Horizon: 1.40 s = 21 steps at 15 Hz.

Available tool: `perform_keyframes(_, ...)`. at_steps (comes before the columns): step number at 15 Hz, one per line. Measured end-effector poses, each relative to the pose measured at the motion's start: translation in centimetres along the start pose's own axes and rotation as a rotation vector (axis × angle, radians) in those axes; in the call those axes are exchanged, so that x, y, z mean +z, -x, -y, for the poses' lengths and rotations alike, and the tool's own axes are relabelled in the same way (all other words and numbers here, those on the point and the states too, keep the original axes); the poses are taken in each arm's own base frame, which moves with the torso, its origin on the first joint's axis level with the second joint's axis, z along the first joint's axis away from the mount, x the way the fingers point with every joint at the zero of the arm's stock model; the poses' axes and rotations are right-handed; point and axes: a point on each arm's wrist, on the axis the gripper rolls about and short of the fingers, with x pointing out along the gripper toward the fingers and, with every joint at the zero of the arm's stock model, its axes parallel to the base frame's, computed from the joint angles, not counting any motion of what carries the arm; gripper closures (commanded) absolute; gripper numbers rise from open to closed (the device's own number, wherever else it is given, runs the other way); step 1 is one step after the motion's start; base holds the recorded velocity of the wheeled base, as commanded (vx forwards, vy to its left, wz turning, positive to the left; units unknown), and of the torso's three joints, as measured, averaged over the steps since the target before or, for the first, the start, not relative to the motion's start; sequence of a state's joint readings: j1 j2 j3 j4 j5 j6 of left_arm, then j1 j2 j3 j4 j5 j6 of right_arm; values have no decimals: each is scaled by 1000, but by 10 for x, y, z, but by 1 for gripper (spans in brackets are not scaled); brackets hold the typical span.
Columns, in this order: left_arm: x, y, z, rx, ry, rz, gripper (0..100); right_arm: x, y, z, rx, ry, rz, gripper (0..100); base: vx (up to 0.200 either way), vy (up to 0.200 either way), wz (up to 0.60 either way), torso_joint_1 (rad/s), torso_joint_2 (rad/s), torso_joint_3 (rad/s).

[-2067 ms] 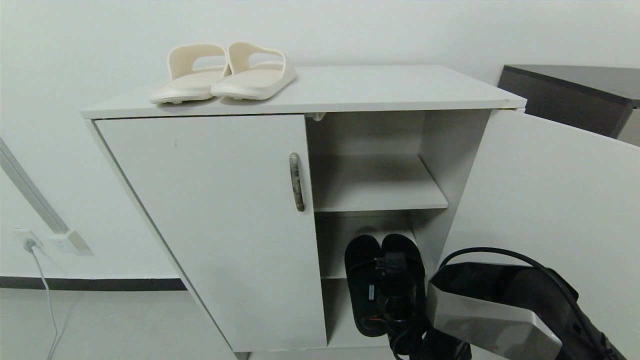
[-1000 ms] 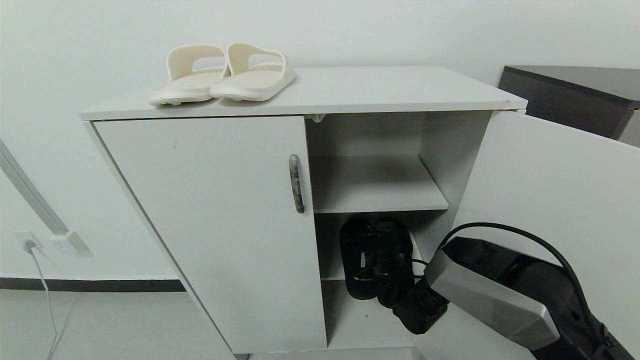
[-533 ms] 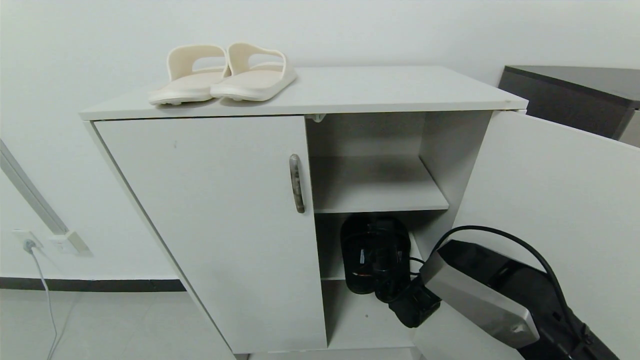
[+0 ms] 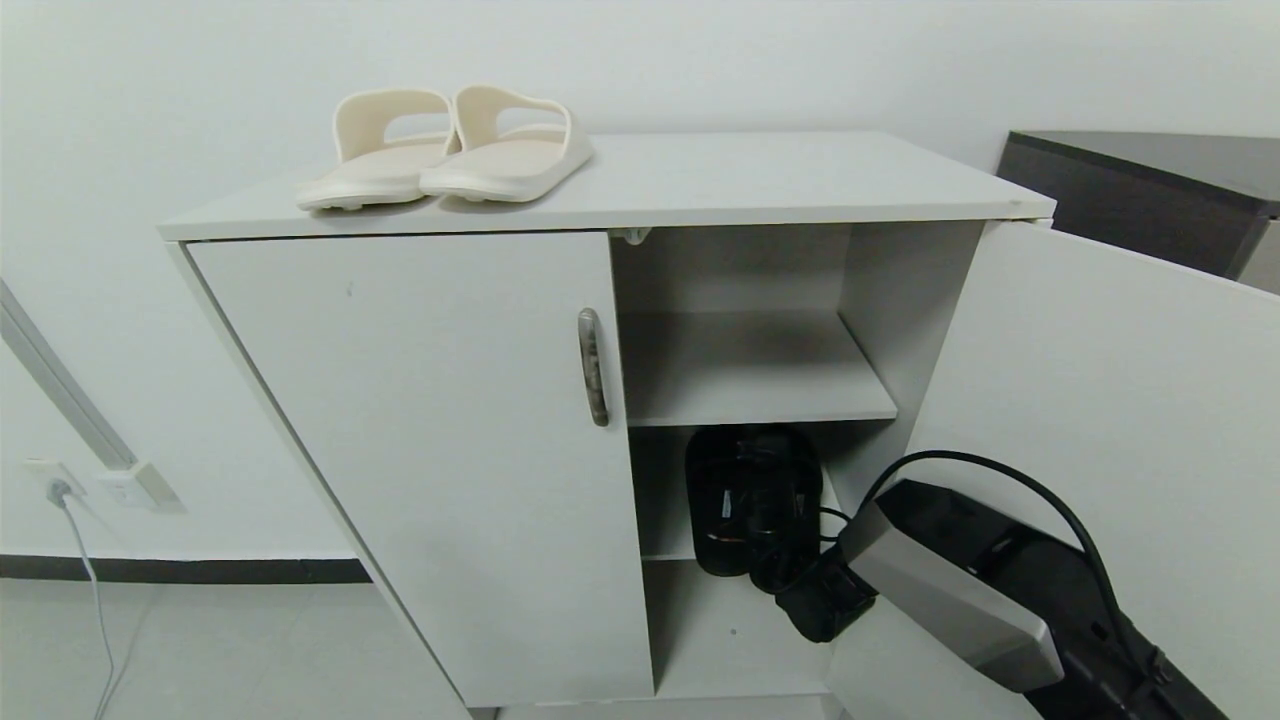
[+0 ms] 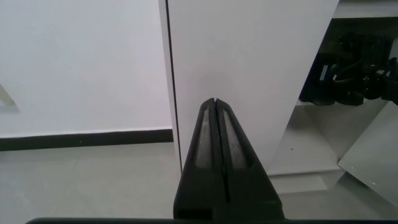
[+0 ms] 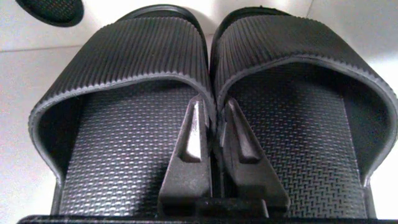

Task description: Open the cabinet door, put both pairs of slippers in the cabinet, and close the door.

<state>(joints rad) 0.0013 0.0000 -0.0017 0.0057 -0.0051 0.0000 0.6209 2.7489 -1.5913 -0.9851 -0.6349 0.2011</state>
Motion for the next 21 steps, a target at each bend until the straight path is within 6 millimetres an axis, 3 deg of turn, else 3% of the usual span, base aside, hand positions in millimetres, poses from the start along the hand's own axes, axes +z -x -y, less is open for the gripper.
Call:
perform_keyframes(10, 0, 0, 0, 23, 2, 0, 100, -6, -8, 1, -9, 6, -2, 100, 0, 0, 0, 0, 0, 0)
perform_keyframes(11, 0, 0, 0, 23, 3, 0, 100, -6, -9, 1, -10, 6, -2, 0, 0, 0, 0, 0, 0, 0)
perform_keyframes(16, 0, 0, 0, 22, 4, 0, 100, -12, -5, 2, -10, 34, -17, 0, 0, 0, 0, 0, 0, 0)
perform_keyframes(21, 0, 0, 0, 21, 2, 0, 100, -13, 25, 4, 12, 72, -42, 0, 0, 0, 0, 0, 0, 0)
